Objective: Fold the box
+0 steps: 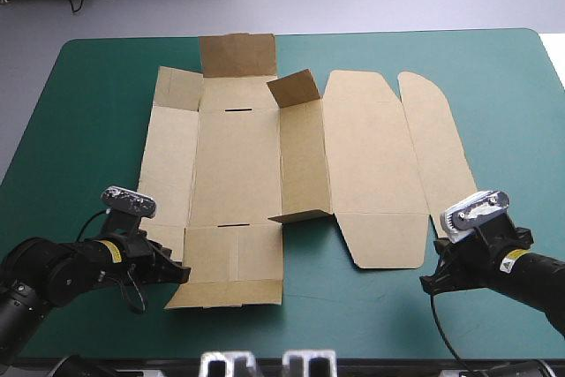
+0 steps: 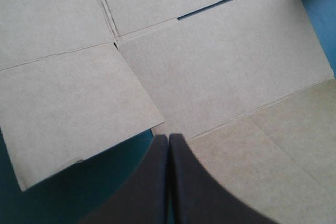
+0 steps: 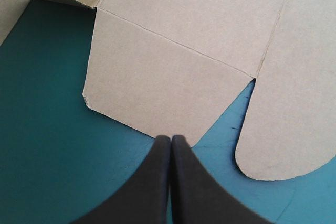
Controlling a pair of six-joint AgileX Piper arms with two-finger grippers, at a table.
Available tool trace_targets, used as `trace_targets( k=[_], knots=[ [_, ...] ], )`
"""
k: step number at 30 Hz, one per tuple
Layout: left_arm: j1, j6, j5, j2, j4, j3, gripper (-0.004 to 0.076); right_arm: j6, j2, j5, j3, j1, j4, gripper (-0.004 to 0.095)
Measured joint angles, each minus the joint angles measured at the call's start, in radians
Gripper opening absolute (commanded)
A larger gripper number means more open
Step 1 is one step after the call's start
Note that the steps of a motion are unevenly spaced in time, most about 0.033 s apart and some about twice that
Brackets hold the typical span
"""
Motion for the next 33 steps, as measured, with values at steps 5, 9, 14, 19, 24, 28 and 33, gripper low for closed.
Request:
trace_targets(
  k=[5,9,14,19,24,28,33],
  knots=[
    [0.0,0.0,0.0,0.0,0.0,0.0,-0.001,0.0,0.0,0.0,0.0,0.0,0.0,-0.002],
    [0.0,0.0,0.0,0.0,0.0,0.0,-0.001,0.0,0.0,0.0,0.0,0.0,0.0,-0.002],
    [0.0,0.0,-0.004,0.0,0.0,0.0,-0.001,0.0,0.0,0.0,0.0,0.0,0.0,-0.002],
    [0.0,0.0,-0.041,0.001,-0.004,-0.003,-0.001,0.0,0.0,-0.001,0.0,0.0,0.0,-0.002],
    [0.0,0.008,-0.021,0.039,-0.022,-0.067,-0.001,0.0,0.0,-0.001,-0.001,0.0,0.001,-0.002],
    [0.0,0.063,-0.009,0.119,-0.047,-0.169,-0.0006,0.0,0.0,-0.001,-0.001,0.0,0.001,-0.002],
    [0.012,0.139,0.006,0.251,-0.061,-0.288,0.0015,0.0,0.0,-0.001,-0.001,0.0,0.001,-0.002]
  ],
)
